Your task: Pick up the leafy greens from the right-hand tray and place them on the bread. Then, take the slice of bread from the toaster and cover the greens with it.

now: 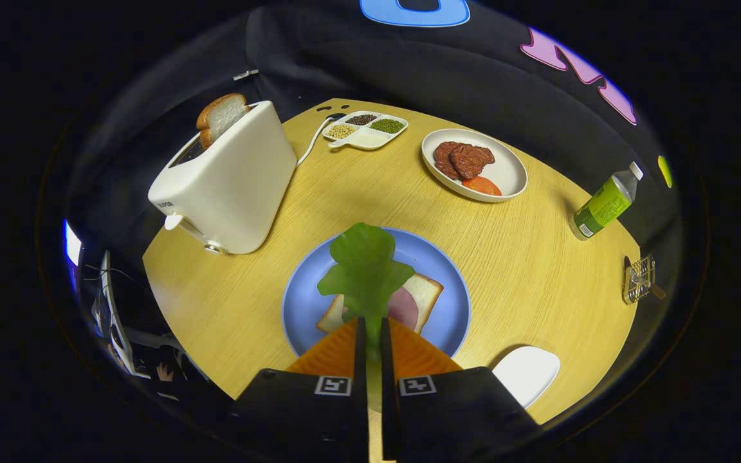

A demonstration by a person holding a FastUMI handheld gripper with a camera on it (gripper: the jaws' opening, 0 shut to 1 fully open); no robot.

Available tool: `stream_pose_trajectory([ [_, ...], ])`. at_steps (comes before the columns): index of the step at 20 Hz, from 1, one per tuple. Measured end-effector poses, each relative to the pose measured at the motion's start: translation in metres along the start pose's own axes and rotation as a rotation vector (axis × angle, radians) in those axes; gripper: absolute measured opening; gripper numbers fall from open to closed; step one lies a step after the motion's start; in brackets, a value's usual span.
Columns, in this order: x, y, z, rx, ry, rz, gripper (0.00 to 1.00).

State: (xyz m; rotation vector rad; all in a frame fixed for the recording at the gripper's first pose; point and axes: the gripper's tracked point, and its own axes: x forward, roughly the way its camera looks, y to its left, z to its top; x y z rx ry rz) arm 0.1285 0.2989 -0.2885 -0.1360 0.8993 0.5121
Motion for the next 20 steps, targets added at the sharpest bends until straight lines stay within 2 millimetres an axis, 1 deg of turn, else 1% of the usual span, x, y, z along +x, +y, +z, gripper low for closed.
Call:
stream_pose_trajectory([
  [3,0.004,-0.002,0.000,0.016,-0.001,-0.017,0.19],
  [5,0.006,-0.007,0.001,0.018,-0.009,-0.036,0.29],
  [7,0.007,-0.012,0.002,0.020,-0.015,-0.051,0.44],
  [9,0.004,-0.013,0.004,0.031,-0.025,-0.057,0.48],
  [13,-0.007,-0.013,0.007,0.032,-0.054,-0.057,0.56],
  [15,-0.012,-0.011,0.011,0.031,-0.079,-0.048,0.64],
  [16,-0.015,-0.009,0.014,0.031,-0.094,-0.044,0.72],
  [18,-0.024,-0.007,0.020,0.035,-0.128,-0.045,0.81],
  [20,-0.036,0.000,0.033,0.038,-0.174,-0.037,0.82],
])
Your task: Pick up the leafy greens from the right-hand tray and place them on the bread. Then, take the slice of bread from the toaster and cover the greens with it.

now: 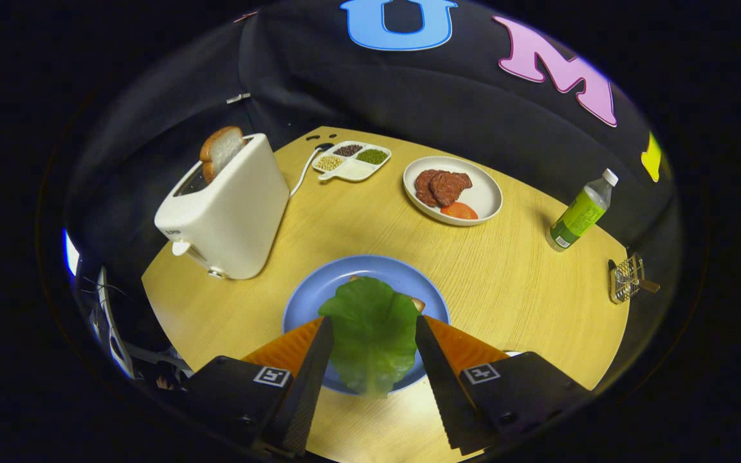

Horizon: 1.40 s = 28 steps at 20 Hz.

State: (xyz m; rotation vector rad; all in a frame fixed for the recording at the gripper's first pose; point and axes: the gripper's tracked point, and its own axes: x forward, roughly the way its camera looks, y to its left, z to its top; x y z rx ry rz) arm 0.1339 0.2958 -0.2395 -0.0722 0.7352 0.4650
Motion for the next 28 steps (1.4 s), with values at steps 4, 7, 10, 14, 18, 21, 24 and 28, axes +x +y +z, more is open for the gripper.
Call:
stream_pose_trajectory([
  [4,-0.024,0.027,0.045,0.010,-0.104,0.050,0.81],
  [7,-0.040,0.054,0.086,-0.002,-0.176,0.091,0.81],
  [10,-0.053,0.086,0.126,-0.029,-0.238,0.148,0.81],
  [14,-0.049,0.135,0.165,-0.072,-0.273,0.217,0.81],
  [18,-0.020,0.178,0.181,-0.097,-0.245,0.233,0.82],
  [21,0.009,0.196,0.187,-0.088,-0.212,0.224,0.77],
  [24,0.041,0.210,0.189,-0.083,-0.166,0.209,0.74],
  [28,0.073,0.221,0.192,-0.084,-0.124,0.198,0.73],
])
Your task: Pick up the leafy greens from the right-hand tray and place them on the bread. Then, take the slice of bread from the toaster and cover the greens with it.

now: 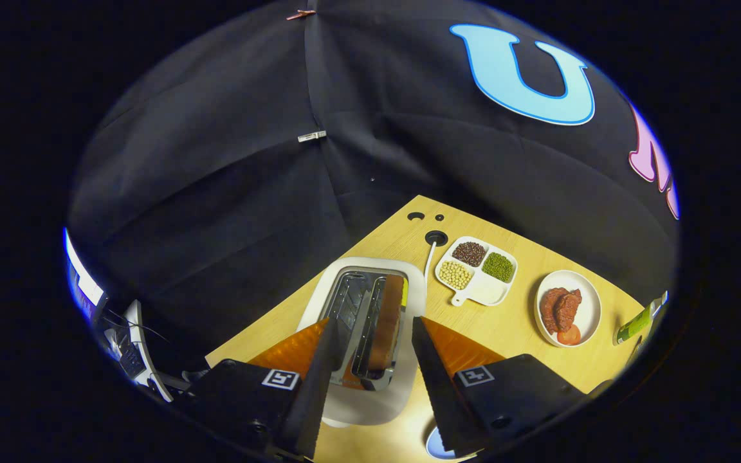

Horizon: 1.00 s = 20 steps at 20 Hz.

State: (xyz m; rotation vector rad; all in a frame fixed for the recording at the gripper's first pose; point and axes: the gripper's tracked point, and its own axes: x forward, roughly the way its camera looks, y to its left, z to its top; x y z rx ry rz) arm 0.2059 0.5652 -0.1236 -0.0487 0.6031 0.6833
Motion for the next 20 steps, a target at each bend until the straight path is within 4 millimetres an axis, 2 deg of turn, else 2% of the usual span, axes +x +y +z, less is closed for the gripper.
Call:
stream_pose_trajectory([
  [2,0.011,0.001,-0.001,0.001,0.017,-0.014,0.73],
  [7,0.027,-0.003,-0.009,-0.006,0.073,-0.078,0.57],
  [9,0.026,-0.008,-0.017,0.001,0.117,-0.109,0.35],
  [10,0.026,-0.007,-0.014,0.000,0.108,-0.112,0.19],
  [15,0.017,-0.006,-0.011,0.003,0.091,-0.086,0.16],
  [17,0.008,-0.006,-0.002,0.021,0.063,-0.072,0.16],
  [20,-0.018,-0.008,0.020,0.061,-0.015,-0.054,0.16],
])
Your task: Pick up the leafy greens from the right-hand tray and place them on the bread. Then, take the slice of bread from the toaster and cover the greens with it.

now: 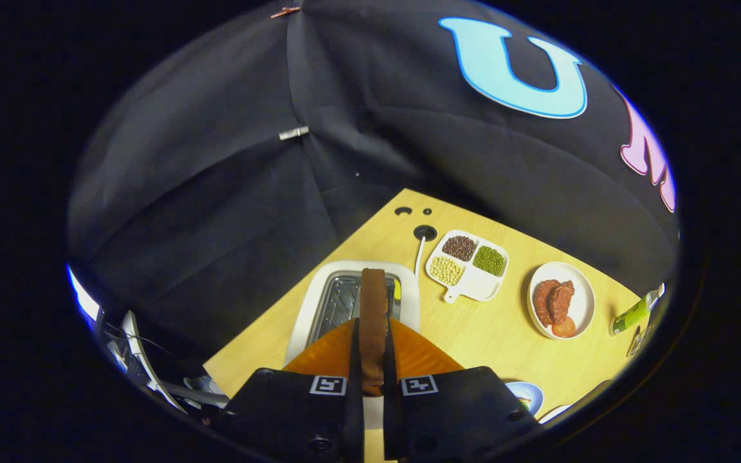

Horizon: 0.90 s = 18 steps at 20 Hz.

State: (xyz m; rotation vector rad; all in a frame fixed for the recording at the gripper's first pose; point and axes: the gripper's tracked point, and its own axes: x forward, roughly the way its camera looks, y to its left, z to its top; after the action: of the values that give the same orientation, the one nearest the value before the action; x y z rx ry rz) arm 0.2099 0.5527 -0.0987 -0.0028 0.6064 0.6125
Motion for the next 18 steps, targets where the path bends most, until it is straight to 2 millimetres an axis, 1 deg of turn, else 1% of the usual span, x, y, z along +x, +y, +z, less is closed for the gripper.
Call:
stream_pose_trajectory([
  [4,-0.047,-0.011,0.025,0.030,-0.092,0.026,0.16],
  [5,-0.059,-0.017,0.029,0.037,-0.108,0.029,0.16],
  [7,-0.082,-0.031,0.032,0.052,-0.134,0.029,0.16],
  [9,-0.104,-0.051,0.027,0.065,-0.149,0.010,0.16],
  [10,-0.114,-0.062,0.022,0.070,-0.152,-0.001,0.16],
  [12,-0.133,-0.089,0.006,0.080,-0.149,-0.043,0.16],
  [14,-0.147,-0.117,-0.017,0.107,-0.133,-0.091,0.16],
  [16,-0.153,-0.140,-0.046,0.152,-0.110,-0.129,0.16],
  [18,-0.155,-0.160,-0.077,0.202,-0.083,-0.164,0.16],
])
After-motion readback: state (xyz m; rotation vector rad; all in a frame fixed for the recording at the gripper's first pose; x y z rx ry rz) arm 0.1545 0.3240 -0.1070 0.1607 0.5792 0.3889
